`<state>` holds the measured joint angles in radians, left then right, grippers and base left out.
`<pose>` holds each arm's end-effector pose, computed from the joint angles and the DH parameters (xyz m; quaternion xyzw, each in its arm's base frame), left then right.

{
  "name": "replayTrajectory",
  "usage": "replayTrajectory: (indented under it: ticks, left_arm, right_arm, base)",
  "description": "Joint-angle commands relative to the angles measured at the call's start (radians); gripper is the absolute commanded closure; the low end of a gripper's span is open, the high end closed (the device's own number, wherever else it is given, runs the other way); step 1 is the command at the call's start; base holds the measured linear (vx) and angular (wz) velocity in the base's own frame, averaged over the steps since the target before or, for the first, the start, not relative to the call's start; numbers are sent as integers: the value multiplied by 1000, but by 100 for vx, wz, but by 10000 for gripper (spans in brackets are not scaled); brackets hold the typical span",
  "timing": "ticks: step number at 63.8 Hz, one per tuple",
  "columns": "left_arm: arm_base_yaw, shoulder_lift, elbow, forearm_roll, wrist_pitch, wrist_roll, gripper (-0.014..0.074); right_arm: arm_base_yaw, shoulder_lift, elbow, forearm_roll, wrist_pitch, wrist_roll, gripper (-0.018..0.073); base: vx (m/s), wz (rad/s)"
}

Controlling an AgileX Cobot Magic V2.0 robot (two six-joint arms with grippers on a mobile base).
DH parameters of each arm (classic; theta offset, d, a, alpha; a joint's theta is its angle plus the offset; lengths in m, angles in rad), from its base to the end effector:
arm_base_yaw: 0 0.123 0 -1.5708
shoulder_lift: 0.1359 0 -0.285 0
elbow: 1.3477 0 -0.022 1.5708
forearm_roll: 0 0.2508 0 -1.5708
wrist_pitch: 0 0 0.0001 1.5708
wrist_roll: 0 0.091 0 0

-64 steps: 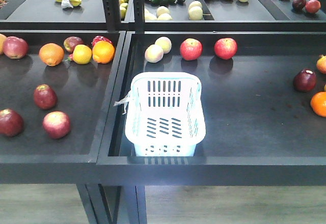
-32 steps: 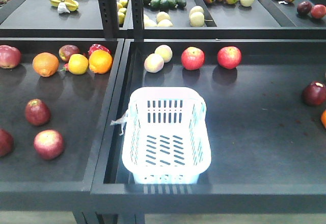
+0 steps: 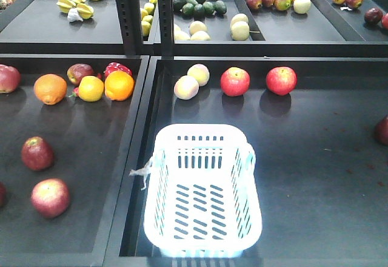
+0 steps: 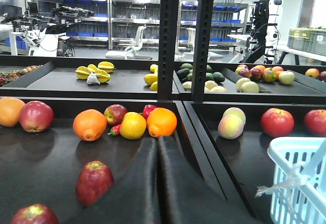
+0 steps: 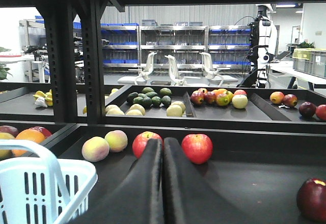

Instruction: Pick three apples into basket with both arms

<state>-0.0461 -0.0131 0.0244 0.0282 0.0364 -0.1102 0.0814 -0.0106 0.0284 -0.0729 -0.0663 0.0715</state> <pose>0.0564 -0.0025 0.2024 -0.0128 0.6929 -0.0458 0.7195 0.0559 0.0050 0.2102 -0.0290 0.6570 0.0318 0.7527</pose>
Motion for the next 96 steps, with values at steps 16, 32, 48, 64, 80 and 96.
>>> replayTrajectory:
  ticks: [16, 32, 48, 64, 80, 96]
  left_arm:
    - [-4, -12, 22, -2, -73, -7, 603]
    - [-4, -12, 22, -2, -73, -7, 603]
    - [-4, -12, 22, -2, -73, -7, 603]
    - [-4, -12, 22, -1, -73, -3, 603]
    - [-4, -12, 12, -2, -78, -4, 603]
    - [-4, 23, -141, -75, 40, -8, 603]
  right_arm:
    - [-1, -10, 15, -5, -69, -6, 568]
    - [-1, -10, 15, -5, -69, -6, 568]
    - [-1, -10, 15, -5, -69, -6, 568]
    - [-1, -10, 15, -5, -69, -6, 568]
    - [-1, -10, 15, -5, -69, -6, 568]
    - [-1, -10, 15, -5, -69, -6, 568]
  base:
    - [9, -5]
    - [2, -3]
    - [0, 1]
    - [0, 0]
    - [0, 0]
    - [0, 0]
